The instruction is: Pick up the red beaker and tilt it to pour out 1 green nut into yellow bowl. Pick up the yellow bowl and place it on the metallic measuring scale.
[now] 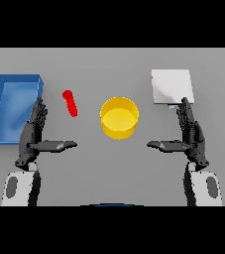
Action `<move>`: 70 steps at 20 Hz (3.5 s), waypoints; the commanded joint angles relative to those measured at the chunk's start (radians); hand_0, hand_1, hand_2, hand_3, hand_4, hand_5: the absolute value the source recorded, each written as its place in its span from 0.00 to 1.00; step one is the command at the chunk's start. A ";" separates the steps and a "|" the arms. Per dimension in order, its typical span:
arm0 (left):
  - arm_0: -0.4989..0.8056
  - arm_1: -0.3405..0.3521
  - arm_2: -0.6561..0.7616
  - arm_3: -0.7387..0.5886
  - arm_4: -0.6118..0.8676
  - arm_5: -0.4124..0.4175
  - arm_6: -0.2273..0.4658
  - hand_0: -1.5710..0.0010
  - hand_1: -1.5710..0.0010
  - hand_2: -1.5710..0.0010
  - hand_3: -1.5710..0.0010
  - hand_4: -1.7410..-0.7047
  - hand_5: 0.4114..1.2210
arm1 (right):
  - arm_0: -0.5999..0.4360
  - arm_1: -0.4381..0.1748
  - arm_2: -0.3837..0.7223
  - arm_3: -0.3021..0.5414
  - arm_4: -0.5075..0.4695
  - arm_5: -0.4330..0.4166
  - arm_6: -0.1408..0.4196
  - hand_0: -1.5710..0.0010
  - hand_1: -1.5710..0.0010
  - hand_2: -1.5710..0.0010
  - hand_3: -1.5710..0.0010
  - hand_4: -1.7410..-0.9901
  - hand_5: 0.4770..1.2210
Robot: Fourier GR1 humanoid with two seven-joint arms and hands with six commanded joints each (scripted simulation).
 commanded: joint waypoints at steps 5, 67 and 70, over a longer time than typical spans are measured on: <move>-0.018 -0.010 -0.005 0.013 -0.009 0.010 0.008 1.00 1.00 1.00 1.00 0.52 0.30 | -0.005 0.010 0.008 0.003 0.009 -0.008 0.004 1.00 1.00 1.00 1.00 0.66 0.27; -0.571 0.054 -0.054 0.501 -0.212 0.154 -0.079 0.01 0.01 0.01 0.01 0.02 0.86 | 0.094 -0.063 0.128 -0.133 0.231 -0.029 -0.126 1.00 1.00 1.00 1.00 0.66 0.27; -0.603 0.122 -0.179 0.468 -0.319 0.100 0.004 0.01 0.01 0.01 0.01 0.01 0.88 | 0.099 -0.065 0.135 -0.146 0.256 -0.042 -0.096 1.00 1.00 1.00 1.00 0.66 0.29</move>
